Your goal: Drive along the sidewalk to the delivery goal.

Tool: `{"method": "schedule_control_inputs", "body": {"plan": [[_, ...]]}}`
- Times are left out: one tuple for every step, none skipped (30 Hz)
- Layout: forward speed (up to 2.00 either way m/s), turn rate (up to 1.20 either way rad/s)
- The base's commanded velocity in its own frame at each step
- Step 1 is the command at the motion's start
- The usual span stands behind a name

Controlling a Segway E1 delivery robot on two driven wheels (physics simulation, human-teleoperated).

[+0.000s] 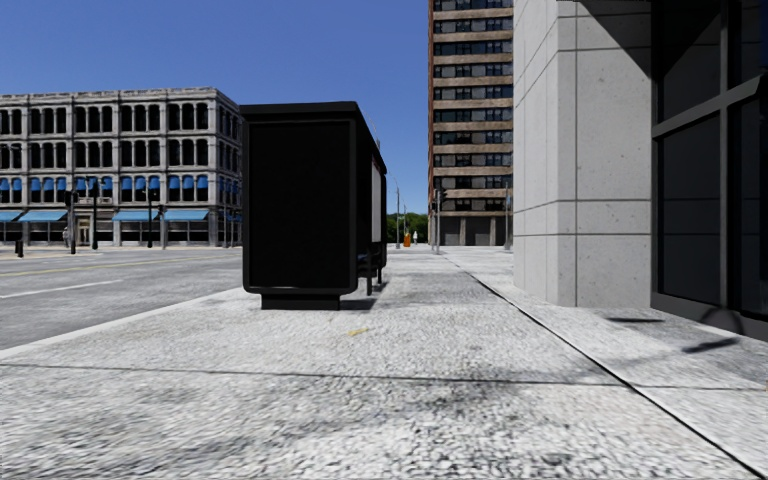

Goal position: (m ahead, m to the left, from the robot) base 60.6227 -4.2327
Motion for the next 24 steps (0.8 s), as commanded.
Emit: {"method": "schedule_control_inputs", "body": {"plan": [[2.0, -0.14], [2.0, -0.17], [2.0, -0.18], [2.0, -0.19], [2.0, -0.19], [2.0, -0.19], [2.0, -0.19], [2.0, -0.19], [2.0, -0.19], [2.0, -0.19], [2.0, -0.19], [2.0, -0.19], [2.0, -0.19], [2.0, -0.19], [2.0, -0.19], [2.0, -0.19], [2.0, -0.19], [2.0, -0.19], [2.0, -0.2], [2.0, -0.21], [2.0, -0.21], [2.0, -0.21], [2.0, -0.21], [2.0, -0.21]]}}
